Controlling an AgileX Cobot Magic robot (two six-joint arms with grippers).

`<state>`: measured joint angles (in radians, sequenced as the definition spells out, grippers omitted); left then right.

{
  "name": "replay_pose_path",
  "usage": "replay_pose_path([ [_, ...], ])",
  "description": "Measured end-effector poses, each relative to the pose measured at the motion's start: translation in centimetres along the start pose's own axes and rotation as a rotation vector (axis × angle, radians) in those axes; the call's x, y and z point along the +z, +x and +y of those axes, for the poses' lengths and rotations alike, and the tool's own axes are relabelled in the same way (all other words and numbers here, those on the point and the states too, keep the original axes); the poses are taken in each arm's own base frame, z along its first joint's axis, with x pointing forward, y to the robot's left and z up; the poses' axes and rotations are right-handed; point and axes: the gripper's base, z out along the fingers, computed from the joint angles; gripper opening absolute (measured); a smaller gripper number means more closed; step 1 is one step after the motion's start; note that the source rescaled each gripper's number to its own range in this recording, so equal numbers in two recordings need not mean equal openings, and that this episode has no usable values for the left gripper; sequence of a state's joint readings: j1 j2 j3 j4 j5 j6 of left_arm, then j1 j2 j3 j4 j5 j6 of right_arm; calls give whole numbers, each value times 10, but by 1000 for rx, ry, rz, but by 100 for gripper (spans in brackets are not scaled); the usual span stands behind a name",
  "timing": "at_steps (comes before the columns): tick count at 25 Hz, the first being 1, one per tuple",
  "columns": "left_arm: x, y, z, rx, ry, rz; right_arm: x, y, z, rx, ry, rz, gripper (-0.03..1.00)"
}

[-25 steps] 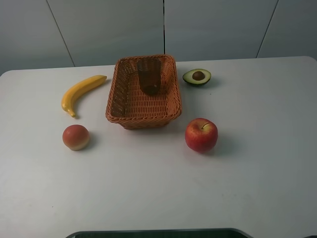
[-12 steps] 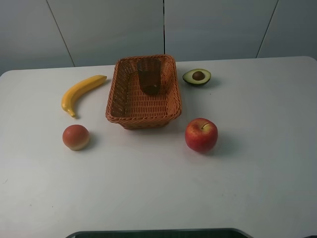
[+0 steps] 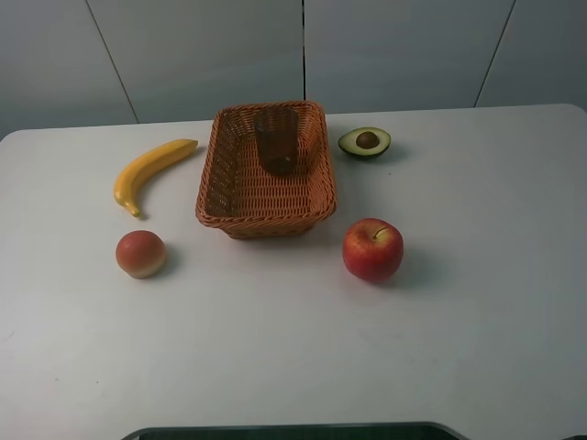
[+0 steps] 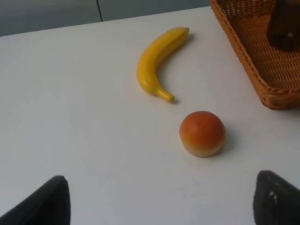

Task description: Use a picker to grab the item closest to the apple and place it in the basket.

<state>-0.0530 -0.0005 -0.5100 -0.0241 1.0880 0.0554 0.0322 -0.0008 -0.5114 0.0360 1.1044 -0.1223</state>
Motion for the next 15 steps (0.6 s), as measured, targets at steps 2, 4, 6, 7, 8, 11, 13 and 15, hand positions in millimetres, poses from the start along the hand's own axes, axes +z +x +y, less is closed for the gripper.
replay_pose_path([
  [2, 0, 0, 0, 0, 0, 0, 0, 0, 0, 28, -2, 0, 97],
  [4, 0, 0, 0, 0, 0, 0, 0, 0, 0, 52, -3, -2, 97],
  [6, 0, 0, 0, 0, 0, 0, 0, 0, 0, 59, -3, -2, 97],
  [7, 0, 0, 0, -2, 0, 0, 0, 0, 0, 61, -3, -4, 97],
  [8, 0, 0, 0, -2, 0, 0, 0, 0, 0, 64, -5, -4, 97],
  [11, 0, 0, 0, -2, 0, 0, 0, 0, 0, 64, -5, -4, 97],
  [13, 0, 0, 0, -2, 0, 0, 0, -1, 0, 75, 0, -6, 97],
  [15, 0, 0, 0, -2, 0, 0, 0, -1, 0, 99, 25, -5, 97],
])
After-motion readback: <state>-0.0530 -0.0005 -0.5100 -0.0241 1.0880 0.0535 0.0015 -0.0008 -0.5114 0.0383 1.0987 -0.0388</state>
